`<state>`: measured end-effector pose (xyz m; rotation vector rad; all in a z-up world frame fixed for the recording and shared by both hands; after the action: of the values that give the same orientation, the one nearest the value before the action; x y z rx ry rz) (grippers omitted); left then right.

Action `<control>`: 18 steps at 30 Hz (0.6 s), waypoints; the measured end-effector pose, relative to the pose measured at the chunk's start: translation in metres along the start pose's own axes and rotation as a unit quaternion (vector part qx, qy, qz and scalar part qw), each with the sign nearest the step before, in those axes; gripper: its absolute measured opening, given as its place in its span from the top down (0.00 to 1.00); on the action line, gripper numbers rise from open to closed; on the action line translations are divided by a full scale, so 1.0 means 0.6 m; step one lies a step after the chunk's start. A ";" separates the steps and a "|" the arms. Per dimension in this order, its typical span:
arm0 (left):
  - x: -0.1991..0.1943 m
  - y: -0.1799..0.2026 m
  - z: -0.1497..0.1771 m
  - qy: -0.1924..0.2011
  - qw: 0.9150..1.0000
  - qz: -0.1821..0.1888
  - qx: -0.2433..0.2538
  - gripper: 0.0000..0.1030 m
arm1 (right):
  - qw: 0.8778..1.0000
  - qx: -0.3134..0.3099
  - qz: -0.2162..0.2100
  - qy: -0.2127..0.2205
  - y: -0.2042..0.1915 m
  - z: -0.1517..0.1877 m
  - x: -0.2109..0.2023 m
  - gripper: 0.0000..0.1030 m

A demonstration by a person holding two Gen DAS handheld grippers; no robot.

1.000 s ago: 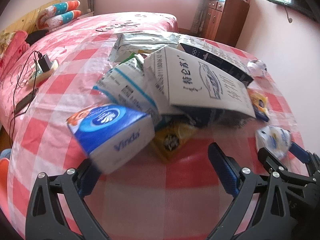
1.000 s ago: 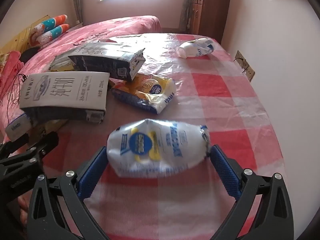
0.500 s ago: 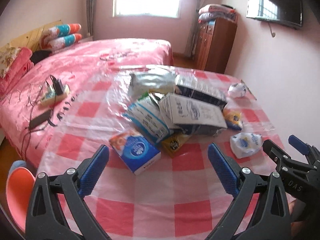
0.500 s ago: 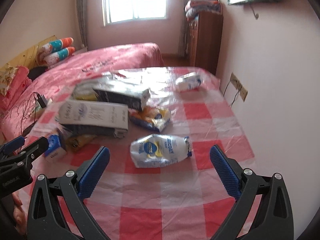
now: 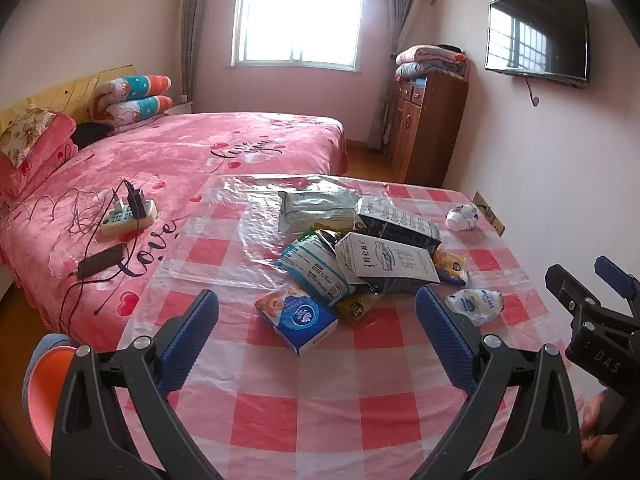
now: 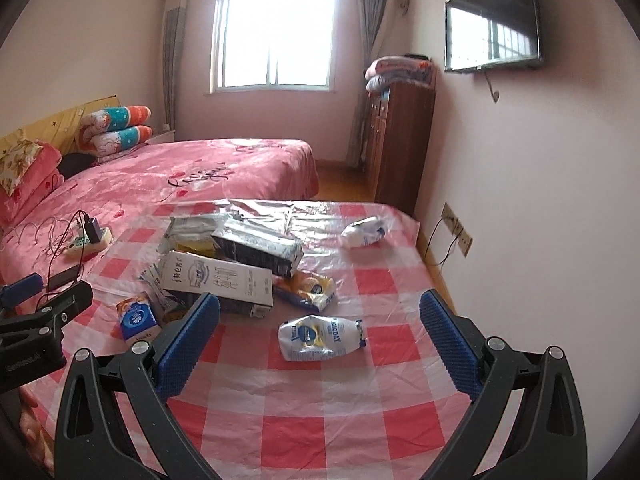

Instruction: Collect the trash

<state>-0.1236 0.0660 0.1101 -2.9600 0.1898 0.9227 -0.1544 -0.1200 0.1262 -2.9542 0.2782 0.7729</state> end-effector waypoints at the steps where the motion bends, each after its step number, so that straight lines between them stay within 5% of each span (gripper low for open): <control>1: -0.004 -0.003 0.000 0.003 1.000 0.000 -0.001 0.04 | 1.000 -0.001 0.000 0.002 -0.001 -0.001 -0.004 0.04; 18: -0.037 -0.016 0.003 0.019 1.000 0.000 -0.009 0.04 | 1.000 -0.002 -0.001 0.015 -0.010 -0.004 -0.032 0.04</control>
<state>-0.1413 0.0781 0.1213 -2.9947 0.1849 0.8736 -0.1684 -0.1117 0.1377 -2.9714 0.2748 0.7287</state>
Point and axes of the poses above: each gripper's, at about its wrist camera, not at the fingertips, and x roughly the way its jaws point, y to its right, z to its underside, the point moved 2 cm from there along x, roughly the way its jaws point, and after that the axes turned 6 degrees about x, right-handed, at the moved point
